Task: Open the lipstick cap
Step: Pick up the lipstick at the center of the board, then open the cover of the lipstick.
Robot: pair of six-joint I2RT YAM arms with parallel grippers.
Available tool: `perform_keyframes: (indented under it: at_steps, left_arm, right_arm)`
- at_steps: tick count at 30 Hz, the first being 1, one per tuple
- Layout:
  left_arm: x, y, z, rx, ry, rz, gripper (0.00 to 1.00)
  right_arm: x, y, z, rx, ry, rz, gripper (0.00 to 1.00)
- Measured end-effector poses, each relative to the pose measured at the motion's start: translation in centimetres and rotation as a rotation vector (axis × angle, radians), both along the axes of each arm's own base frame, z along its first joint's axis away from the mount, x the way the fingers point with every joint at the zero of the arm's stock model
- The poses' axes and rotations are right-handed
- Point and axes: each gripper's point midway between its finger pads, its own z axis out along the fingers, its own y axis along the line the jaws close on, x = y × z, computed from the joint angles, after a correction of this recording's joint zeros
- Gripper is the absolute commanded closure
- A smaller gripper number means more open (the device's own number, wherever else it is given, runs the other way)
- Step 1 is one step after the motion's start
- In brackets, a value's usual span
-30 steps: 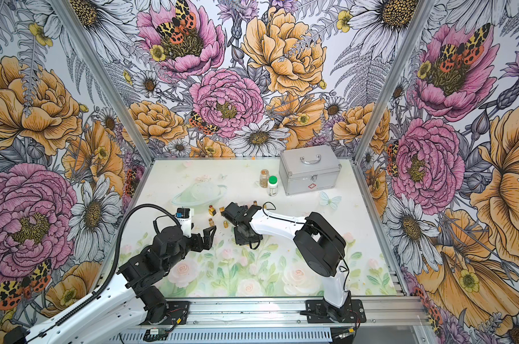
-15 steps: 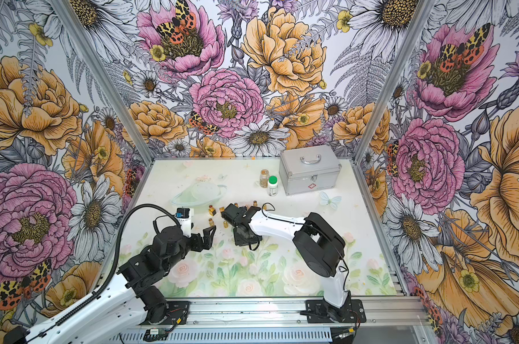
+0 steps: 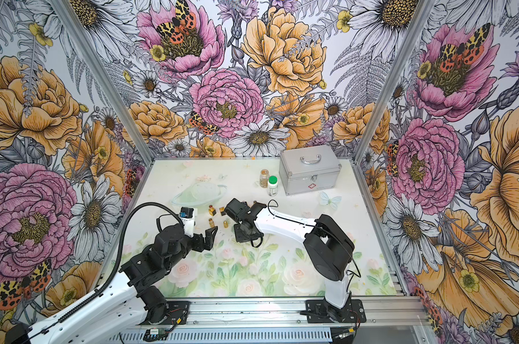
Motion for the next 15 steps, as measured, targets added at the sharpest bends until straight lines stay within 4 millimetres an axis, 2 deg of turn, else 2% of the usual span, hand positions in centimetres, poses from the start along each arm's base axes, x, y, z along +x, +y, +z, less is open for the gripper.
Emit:
perform_keyframes:
  at_steps: [3, 7, 15]
  left_arm:
    - [-0.5, -2.0, 0.1, -0.011, -0.032, -0.106, 0.01]
    - [-1.7, -4.7, -0.7, 0.014, -0.054, -0.259, 0.03]
    - [-2.3, -8.2, -2.1, 0.059, -0.068, -0.442, 0.25]
  right_arm:
    - [0.6, -0.3, 1.9, 0.037, -0.002, 0.016, 0.78]
    - [0.9, -0.6, 4.2, 0.080, 0.003, 0.052, 0.78]
    - [0.5, -1.7, 7.4, 0.196, 0.057, 0.107, 0.78]
